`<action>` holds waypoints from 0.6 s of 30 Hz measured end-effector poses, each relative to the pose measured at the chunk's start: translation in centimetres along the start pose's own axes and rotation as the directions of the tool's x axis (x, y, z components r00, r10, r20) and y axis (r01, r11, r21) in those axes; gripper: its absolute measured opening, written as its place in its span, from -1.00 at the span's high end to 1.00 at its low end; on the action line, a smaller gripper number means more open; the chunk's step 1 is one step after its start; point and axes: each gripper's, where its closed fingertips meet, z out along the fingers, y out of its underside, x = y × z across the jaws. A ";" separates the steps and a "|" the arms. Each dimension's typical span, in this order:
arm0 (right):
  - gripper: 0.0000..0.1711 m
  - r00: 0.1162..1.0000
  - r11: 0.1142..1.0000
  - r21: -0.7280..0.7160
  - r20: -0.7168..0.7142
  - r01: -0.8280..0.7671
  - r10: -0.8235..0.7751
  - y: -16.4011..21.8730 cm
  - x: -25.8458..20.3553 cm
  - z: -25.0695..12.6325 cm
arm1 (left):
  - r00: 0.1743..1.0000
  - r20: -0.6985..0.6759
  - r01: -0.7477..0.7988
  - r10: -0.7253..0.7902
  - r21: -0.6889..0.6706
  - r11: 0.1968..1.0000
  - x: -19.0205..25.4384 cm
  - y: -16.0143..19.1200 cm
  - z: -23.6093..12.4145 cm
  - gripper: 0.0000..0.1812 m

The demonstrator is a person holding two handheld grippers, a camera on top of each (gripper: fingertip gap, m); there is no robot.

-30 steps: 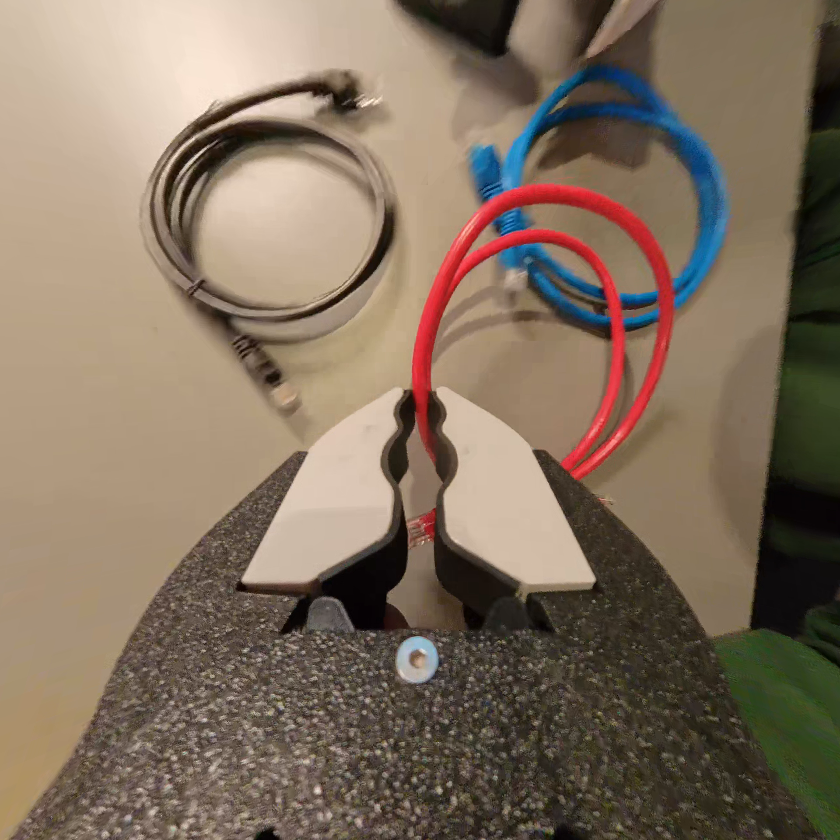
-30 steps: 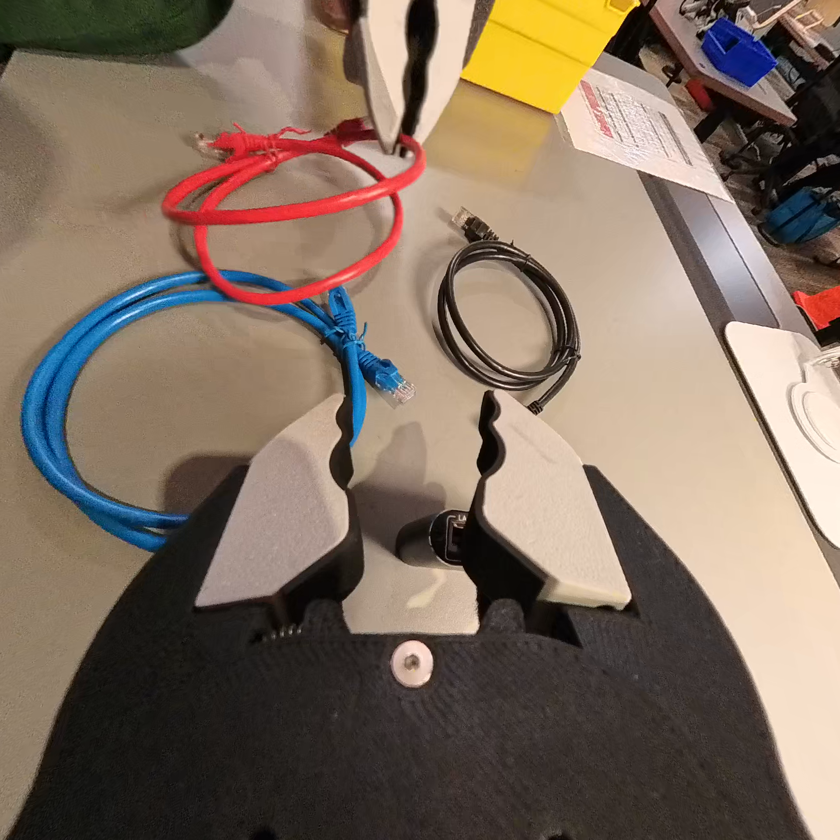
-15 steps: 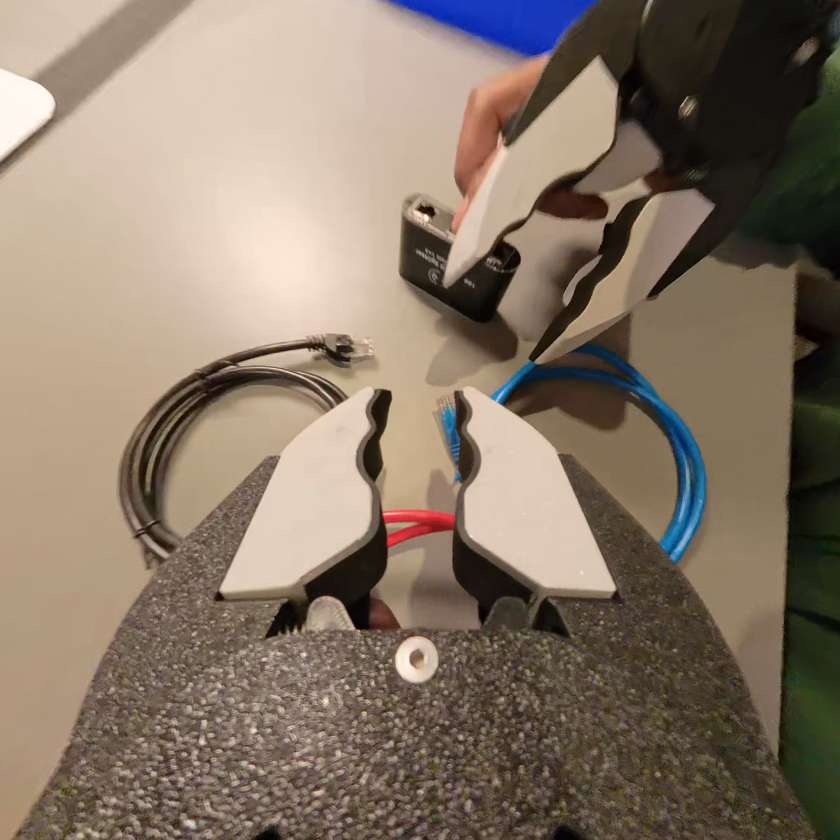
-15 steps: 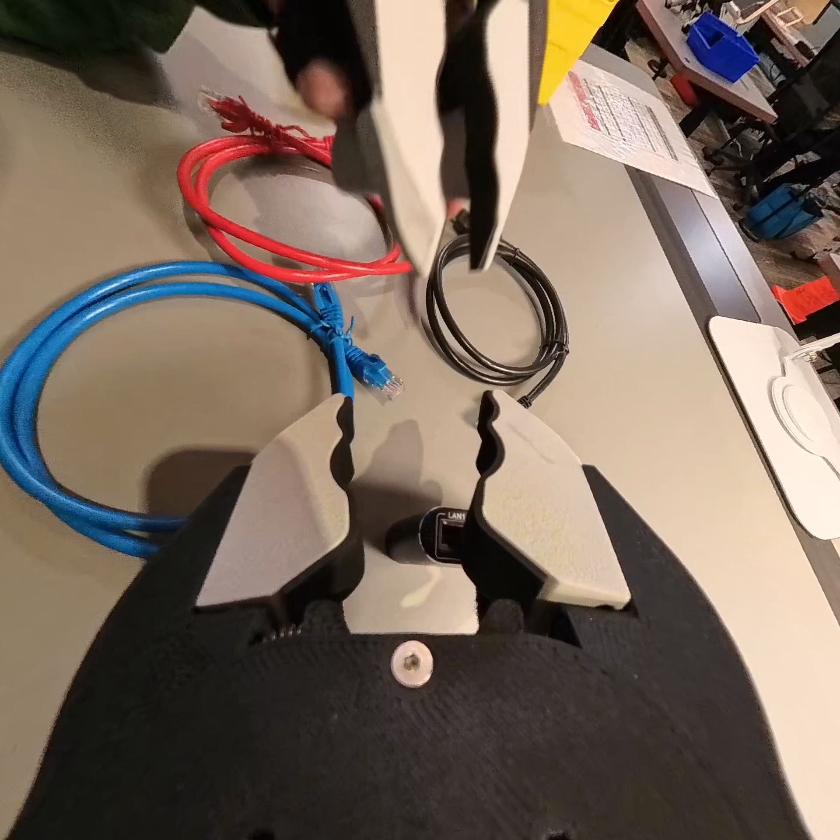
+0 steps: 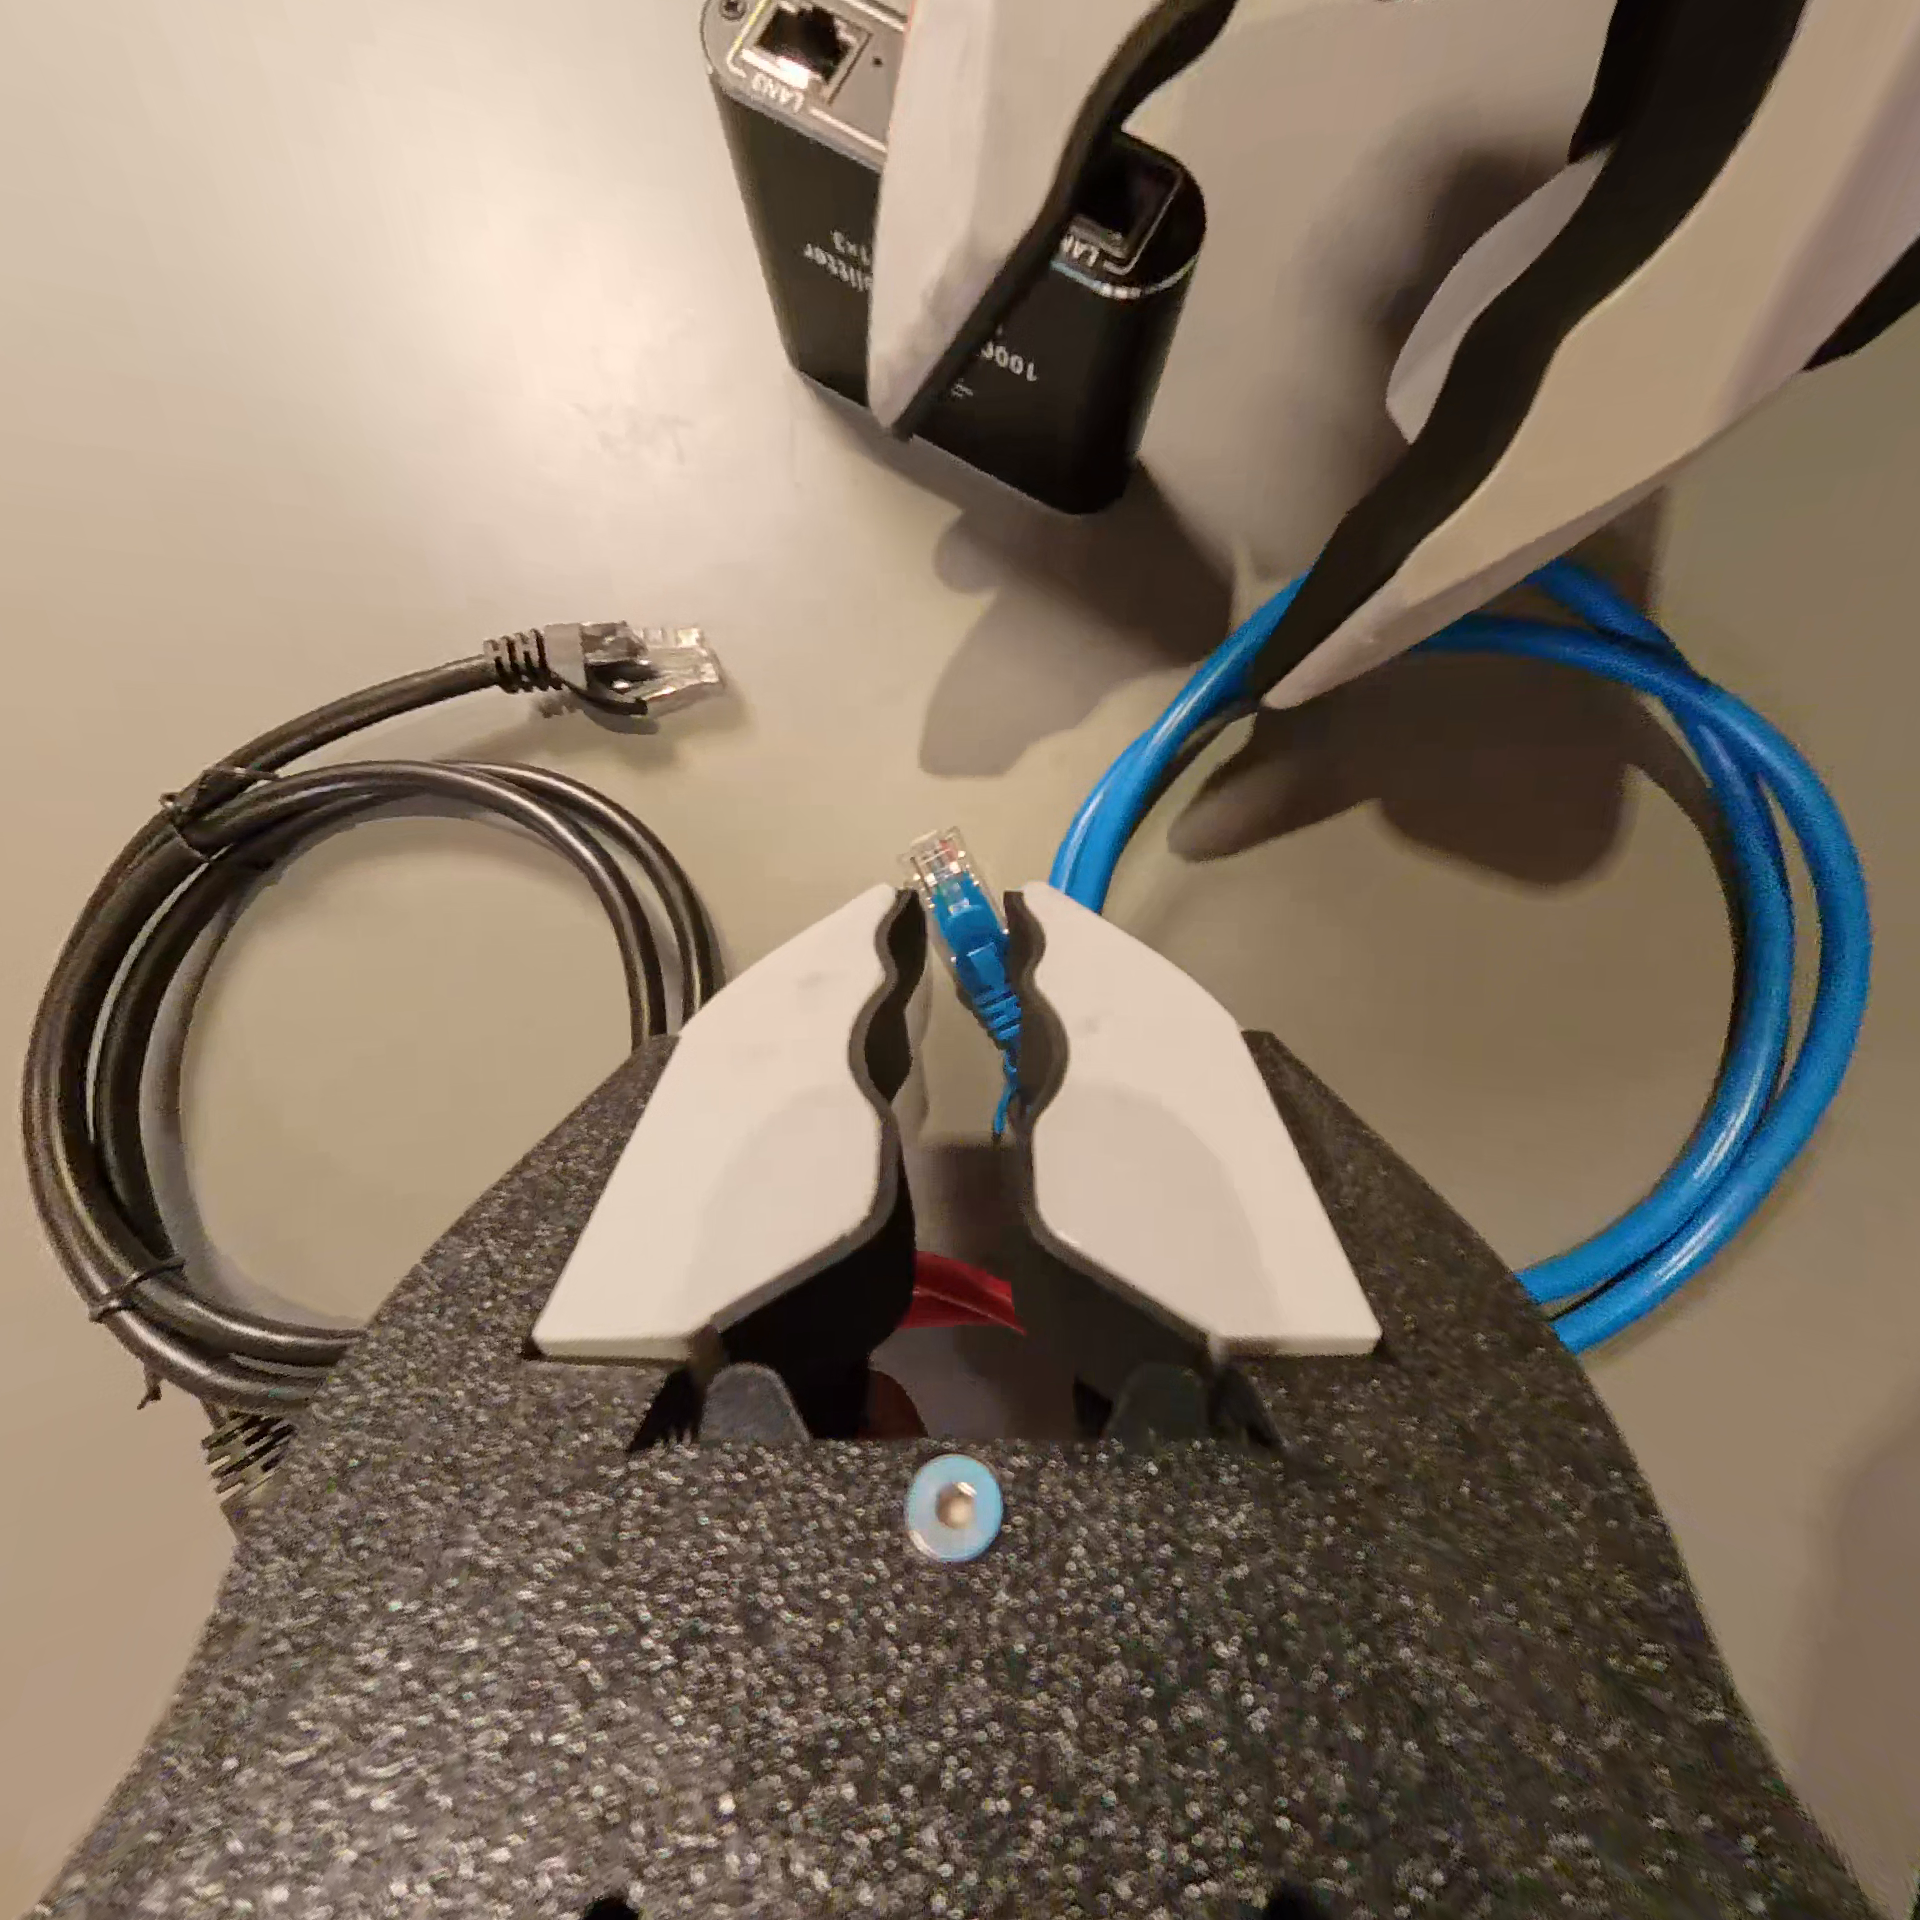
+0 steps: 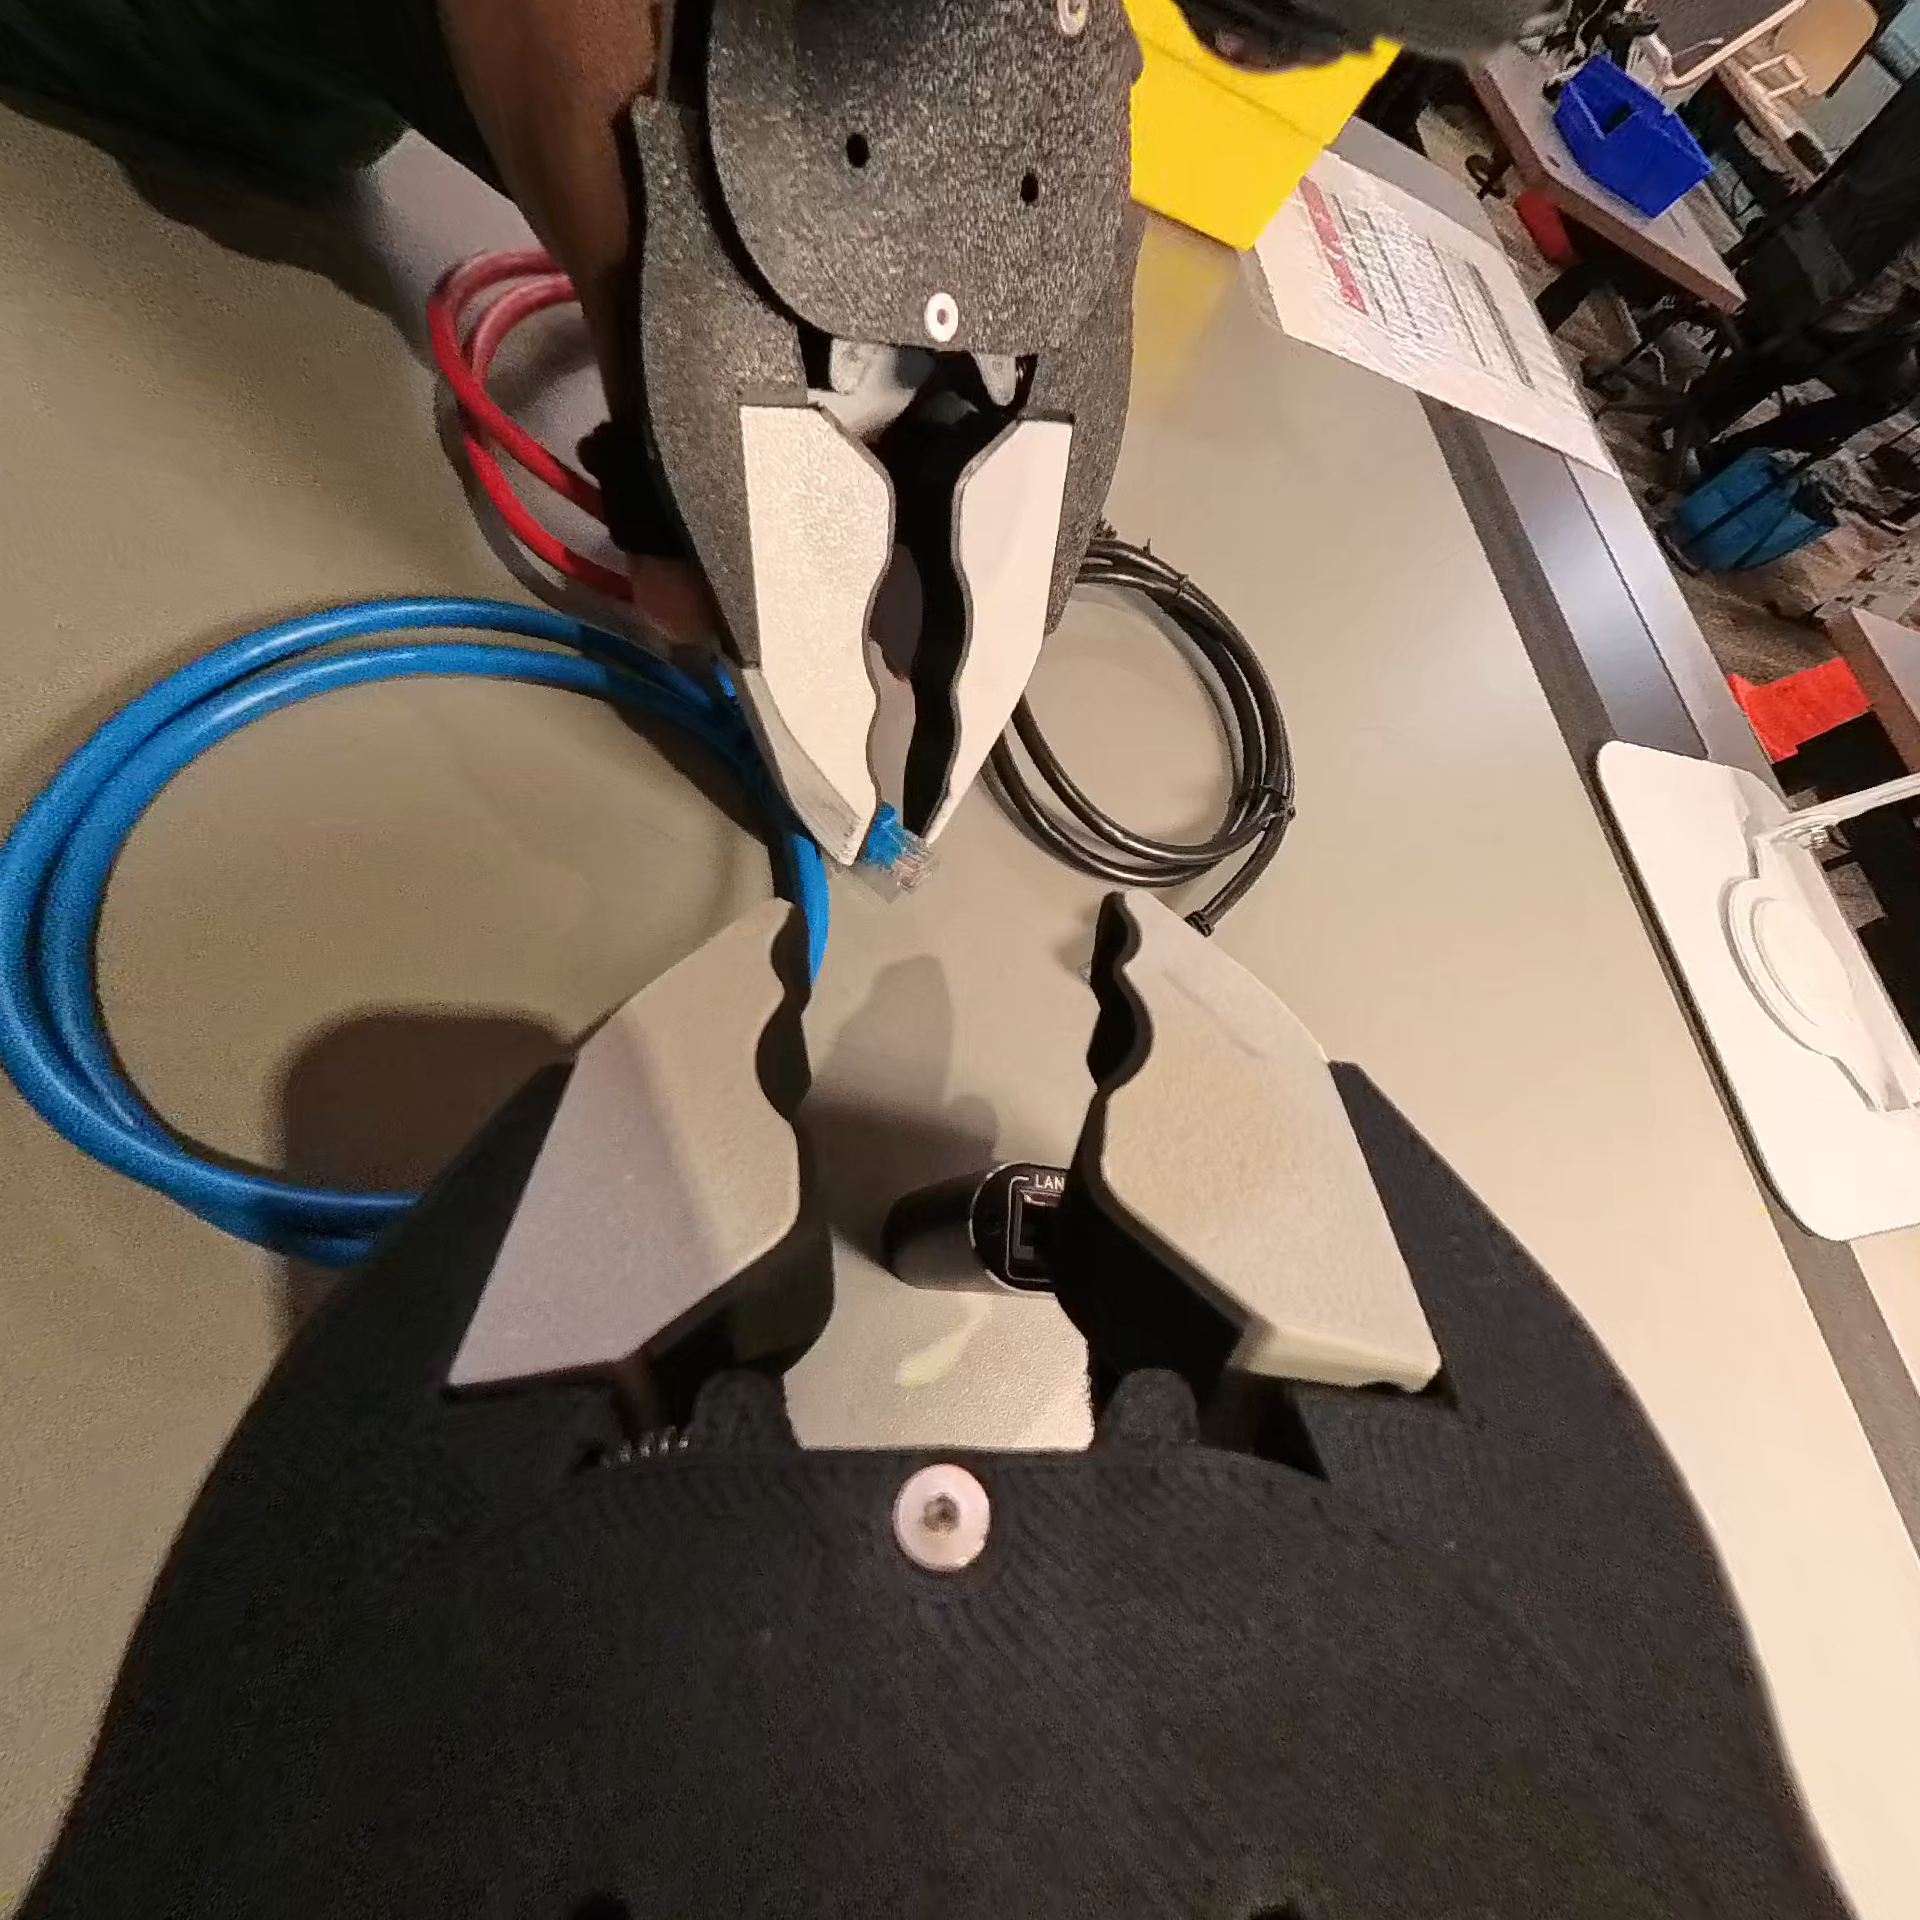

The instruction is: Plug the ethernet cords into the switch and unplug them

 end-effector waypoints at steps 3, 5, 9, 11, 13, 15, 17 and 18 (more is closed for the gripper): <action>0.38 1.000 1.000 -0.004 -0.006 0.007 -0.007 0.1 0.0 0.1 | 1.000 0.003 -0.020 0.020 0.005 1.000 0.0 0.0 -0.2 0.83; 0.39 1.000 1.000 -0.001 -0.011 0.015 -0.015 0.0 0.0 0.1 | 0.999 0.011 -0.035 0.035 0.022 0.999 -0.1 -0.2 -0.4 0.84; 0.40 1.000 0.999 0.026 -0.021 0.021 -0.020 -0.5 0.1 -0.1 | 0.998 0.020 -0.064 0.063 0.099 0.993 -0.1 -1.4 -1.3 0.85; 0.43 0.999 0.999 0.041 -0.029 0.024 -0.023 -0.8 0.3 -0.3 | 0.997 0.022 -0.080 0.078 0.147 0.986 0.0 -2.2 -1.9 0.85; 0.46 0.999 0.998 0.060 -0.036 0.026 -0.024 -1.1 0.4 -0.5 | 0.992 0.032 -0.123 0.119 0.195 0.973 0.3 -3.0 -2.5 0.85; 0.48 0.999 0.997 0.076 -0.035 0.019 -0.017 -1.3 0.4 -0.7 | 0.987 0.048 -0.162 0.155 0.232 0.959 0.5 -3.5 -2.9 0.85; 0.51 0.999 0.996 0.084 -0.036 0.019 -0.016 -1.5 0.4 -0.8 | 0.980 0.054 -0.197 0.189 0.245 0.949 0.8 -3.8 -3.0 0.85; 0.53 0.999 0.996 0.088 -0.036 0.020 -0.017 -1.5 0.4 -0.8 | 0.976 0.061 -0.216 0.208 0.250 0.944 0.9 -3.8 -3.1 0.85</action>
